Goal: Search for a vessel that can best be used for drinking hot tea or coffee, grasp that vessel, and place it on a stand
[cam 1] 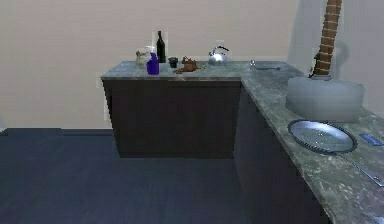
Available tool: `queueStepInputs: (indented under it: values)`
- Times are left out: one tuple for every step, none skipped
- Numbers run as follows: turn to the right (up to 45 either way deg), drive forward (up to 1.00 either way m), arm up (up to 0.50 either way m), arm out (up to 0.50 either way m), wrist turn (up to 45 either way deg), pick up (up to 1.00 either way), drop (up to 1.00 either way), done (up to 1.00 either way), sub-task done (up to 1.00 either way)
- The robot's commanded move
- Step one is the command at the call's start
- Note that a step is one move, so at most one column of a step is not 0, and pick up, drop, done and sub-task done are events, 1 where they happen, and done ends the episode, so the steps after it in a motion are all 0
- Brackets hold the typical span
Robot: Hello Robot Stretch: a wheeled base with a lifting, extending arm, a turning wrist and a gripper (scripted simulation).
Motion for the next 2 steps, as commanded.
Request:
queueStepInputs:
  values:
    - [0.0,0.0,0.0,-0.16,0.0,0.0,0.0,0.0,0.0]
    - [-45.0,0.0,0.0,0.0,0.0,0.0,0.0,0.0,0.0]
